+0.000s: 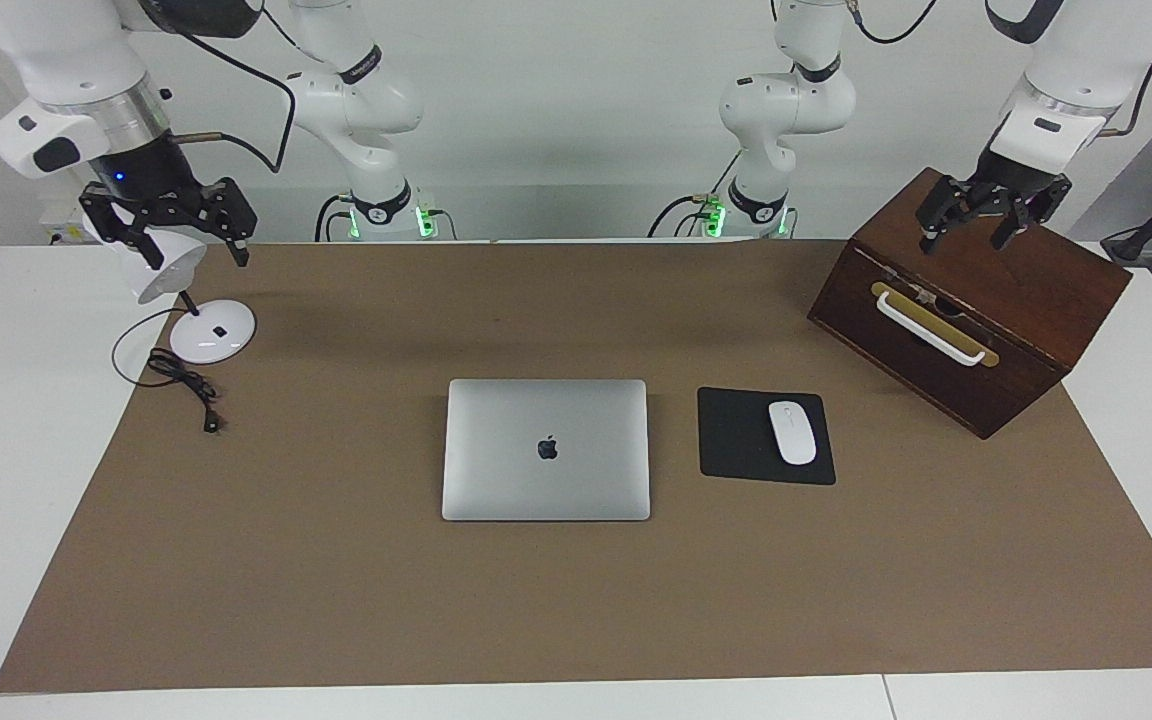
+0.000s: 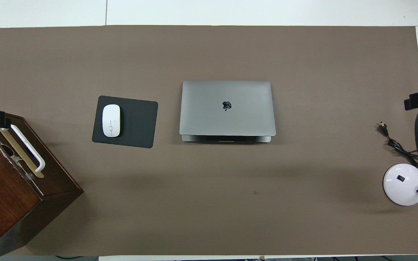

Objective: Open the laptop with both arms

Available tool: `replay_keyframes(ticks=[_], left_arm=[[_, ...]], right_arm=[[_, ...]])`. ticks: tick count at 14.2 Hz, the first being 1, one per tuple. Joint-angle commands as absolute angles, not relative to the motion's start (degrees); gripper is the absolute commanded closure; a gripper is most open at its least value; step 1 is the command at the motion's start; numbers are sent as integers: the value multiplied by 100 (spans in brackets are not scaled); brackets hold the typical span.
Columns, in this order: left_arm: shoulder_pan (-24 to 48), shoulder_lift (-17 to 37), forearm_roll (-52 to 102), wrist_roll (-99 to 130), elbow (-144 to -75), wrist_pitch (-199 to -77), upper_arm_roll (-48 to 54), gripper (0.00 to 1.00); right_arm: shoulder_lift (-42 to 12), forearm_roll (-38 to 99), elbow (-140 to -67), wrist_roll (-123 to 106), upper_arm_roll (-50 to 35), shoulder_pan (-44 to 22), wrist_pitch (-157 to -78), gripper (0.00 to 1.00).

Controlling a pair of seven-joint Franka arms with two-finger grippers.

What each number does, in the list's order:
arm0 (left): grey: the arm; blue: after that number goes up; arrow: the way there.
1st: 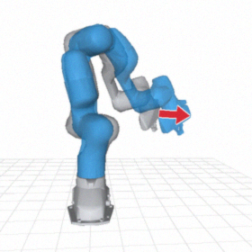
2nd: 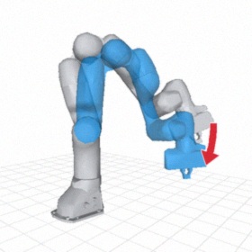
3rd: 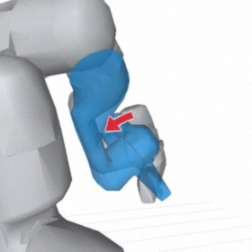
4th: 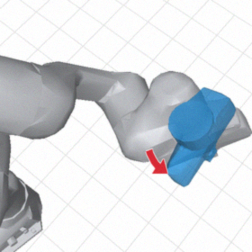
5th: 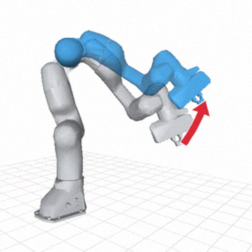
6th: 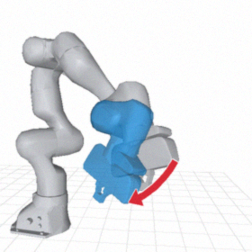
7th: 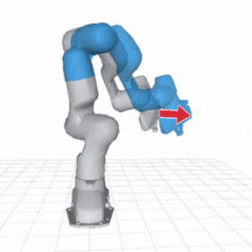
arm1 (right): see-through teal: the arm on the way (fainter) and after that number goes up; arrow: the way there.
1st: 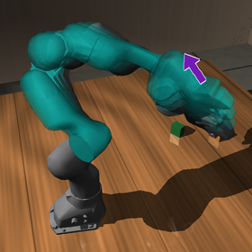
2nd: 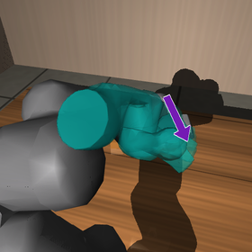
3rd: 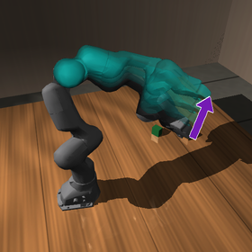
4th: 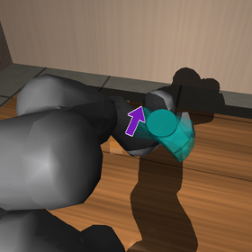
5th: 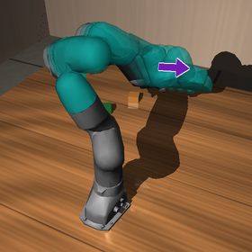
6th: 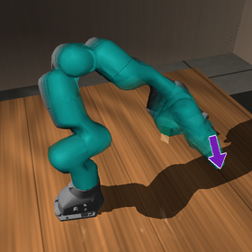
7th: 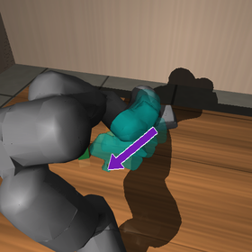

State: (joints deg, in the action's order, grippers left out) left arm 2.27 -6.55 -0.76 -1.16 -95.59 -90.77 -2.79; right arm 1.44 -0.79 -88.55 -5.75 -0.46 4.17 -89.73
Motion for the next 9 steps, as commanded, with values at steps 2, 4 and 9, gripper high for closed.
replay_keyframes(ticks=[2,4,9], left_arm=[[299,-738,-35,122,-9659,-9167,-308,26],[290,-738,-35,132,-9659,-9272,-290,95],[290,-738,-26,149,-9668,-9369,-272,100]], right_arm=[[185,9,-8974,-563,-123,545,-8886,0],[193,9,-8965,-563,-123,545,-8886,0],[185,0,-8956,-536,-123,545,-8903,0]])
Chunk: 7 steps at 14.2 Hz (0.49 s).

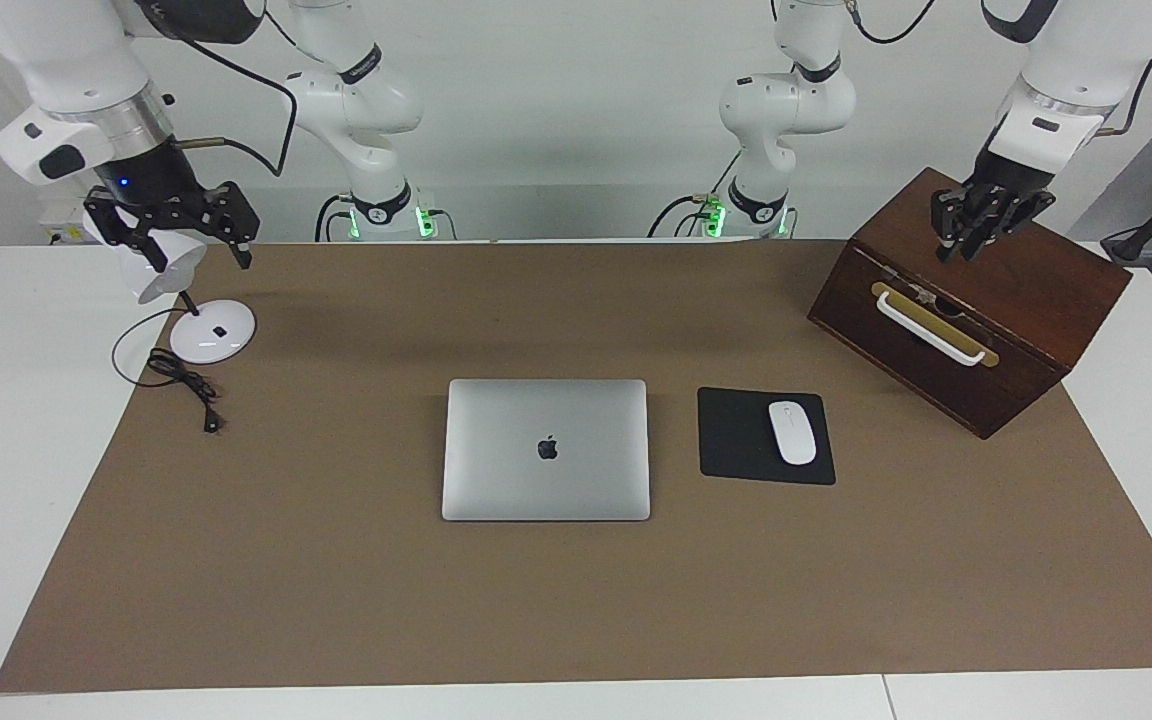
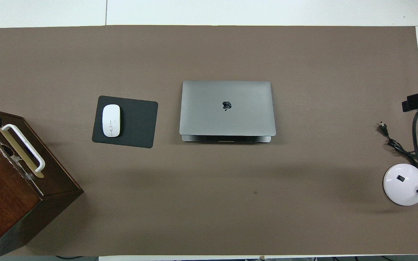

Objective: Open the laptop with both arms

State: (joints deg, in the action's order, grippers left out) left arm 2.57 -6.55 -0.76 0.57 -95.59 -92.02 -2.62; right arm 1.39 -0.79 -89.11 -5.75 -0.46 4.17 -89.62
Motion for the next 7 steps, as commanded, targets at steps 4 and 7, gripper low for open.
replay_keyframes(ticks=[4,7], left_arm=[[351,-896,8,97,-10115,-9737,-229,100],[413,-1133,395,-279,-10633,-10115,-220,100]], right_arm=[[176,53,-8956,-475,-123,545,-8947,0],[141,131,-8956,-256,-123,545,-8991,0]])
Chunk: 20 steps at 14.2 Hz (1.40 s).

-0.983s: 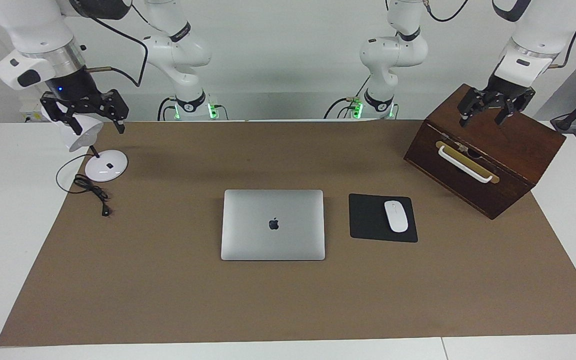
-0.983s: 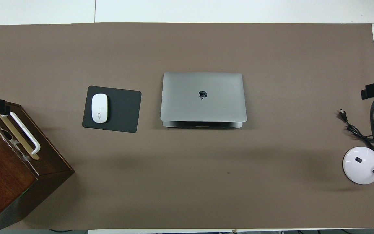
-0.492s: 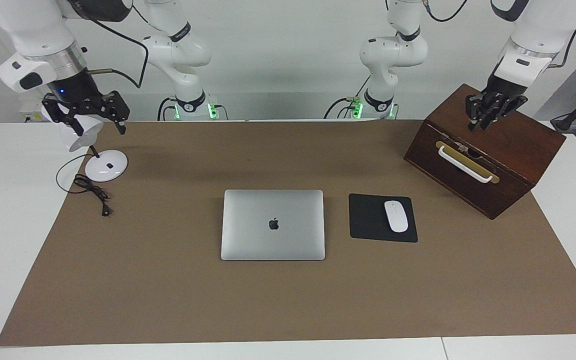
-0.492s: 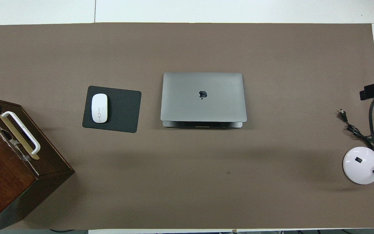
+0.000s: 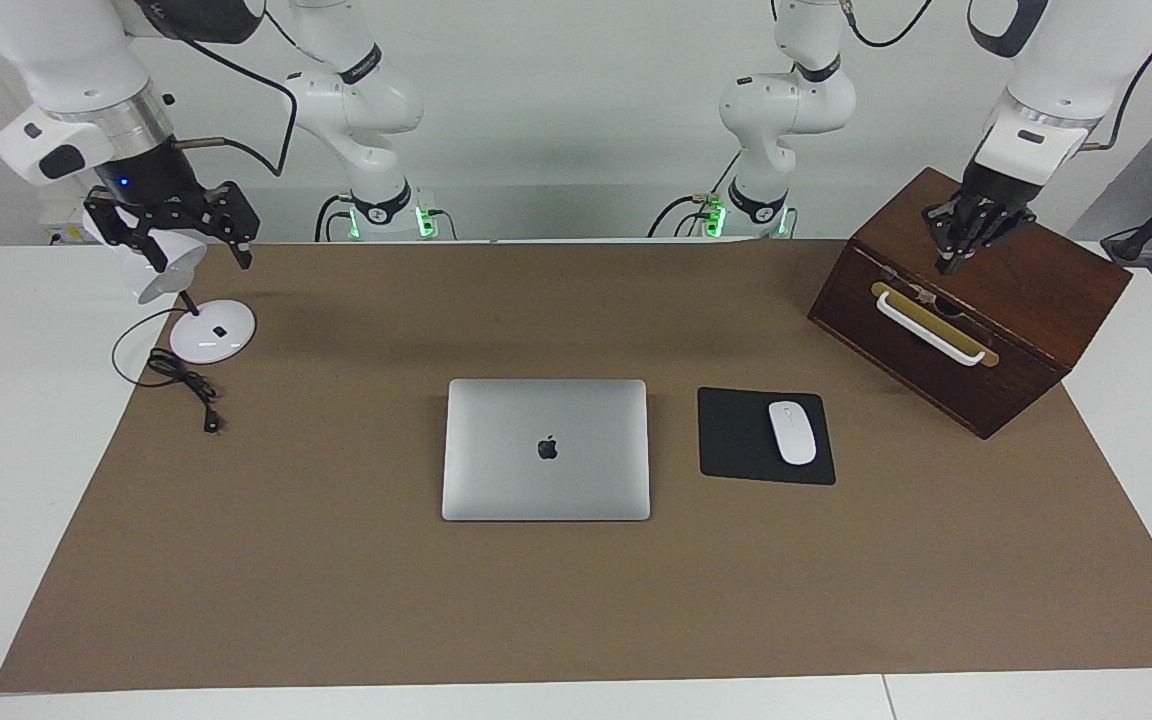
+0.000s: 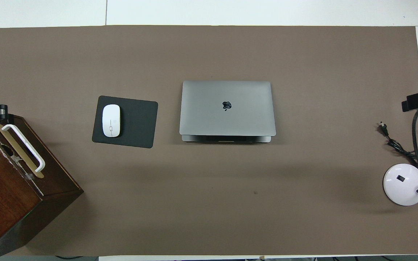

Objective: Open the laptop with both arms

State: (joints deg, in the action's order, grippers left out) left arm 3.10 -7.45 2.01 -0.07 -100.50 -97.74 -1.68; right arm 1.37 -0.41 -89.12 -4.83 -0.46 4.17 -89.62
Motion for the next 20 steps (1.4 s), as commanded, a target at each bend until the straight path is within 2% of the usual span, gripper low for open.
replay_keyframes(ticks=[1,5,8,13,20], left_arm=[[439,-1256,526,-551,-10844,-10238,-228,100],[817,-1923,711,-1123,-12231,-11379,-229,100],[1159,-2232,852,-1213,-12892,-11996,-237,100],[1643,-2268,976,-1503,-13534,-12777,-246,100],[2399,-2136,976,-1564,-14316,-14428,-246,100]], right_arm=[[141,167,-8965,-133,-140,545,-9009,0],[123,413,-9192,351,-167,475,-9534,0],[53,843,-9290,1034,-245,352,-9817,0],[-254,1160,-9281,2661,-290,-218,-10738,0],[-1001,1731,-9194,3331,-290,-615,-12803,0]])
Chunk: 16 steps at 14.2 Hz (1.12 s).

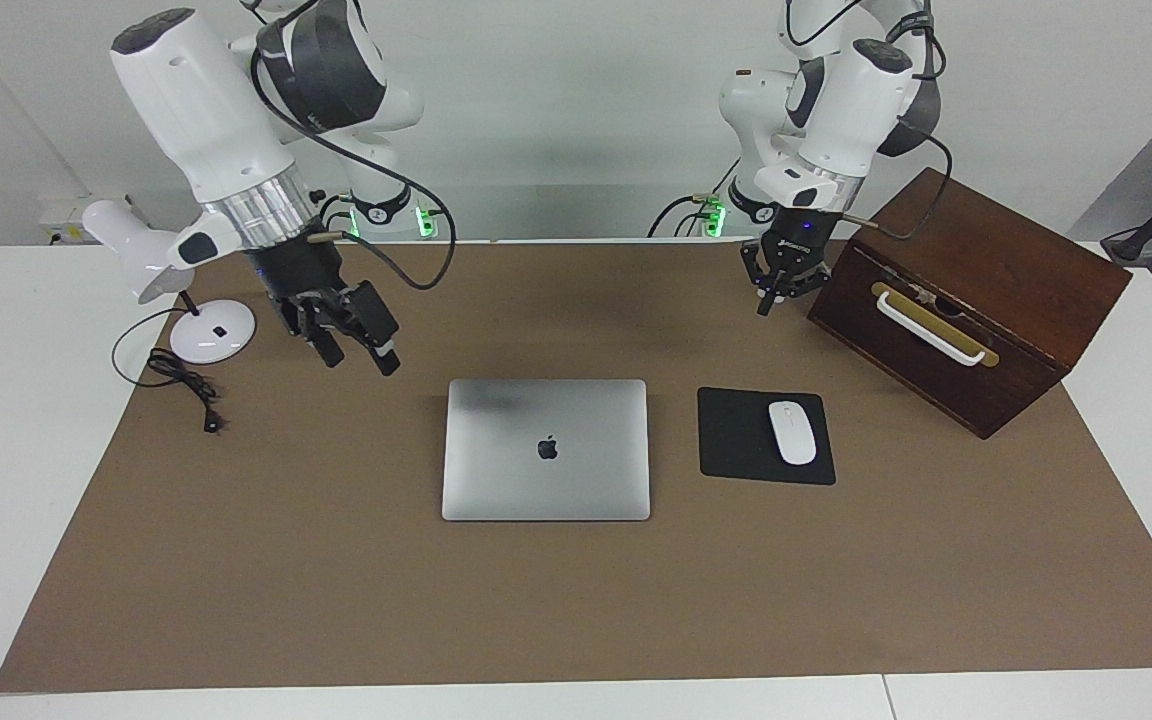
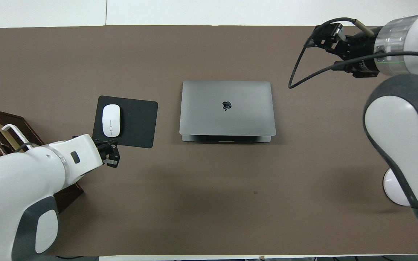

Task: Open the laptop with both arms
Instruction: 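Move the left gripper beside the mouse pad while the right gripper reaches the laptop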

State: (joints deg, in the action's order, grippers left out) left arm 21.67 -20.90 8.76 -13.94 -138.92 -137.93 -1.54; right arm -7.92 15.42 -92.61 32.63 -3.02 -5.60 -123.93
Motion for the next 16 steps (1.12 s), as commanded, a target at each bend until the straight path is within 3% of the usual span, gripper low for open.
replay_keyframes(ticks=[1,5,11,16], left_arm=[[2504,-2057,976,-1556,-14448,-14788,-246,100],[2803,-1654,976,-1556,-14633,-15633,-246,100],[3181,-828,976,-1547,-14871,-17145,-237,100],[3375,-414,967,-1538,-14871,-17859,-237,100]], right_arm=[[-1045,1845,-9193,3331,-290,-685,-13041,0],[-1239,2380,-9325,3741,-281,-1062,-13955,0],[-1257,2610,-10510,5113,-290,-1932,-16204,0],[-1310,2619,-10740,6020,-281,-2338,-16875,0]])
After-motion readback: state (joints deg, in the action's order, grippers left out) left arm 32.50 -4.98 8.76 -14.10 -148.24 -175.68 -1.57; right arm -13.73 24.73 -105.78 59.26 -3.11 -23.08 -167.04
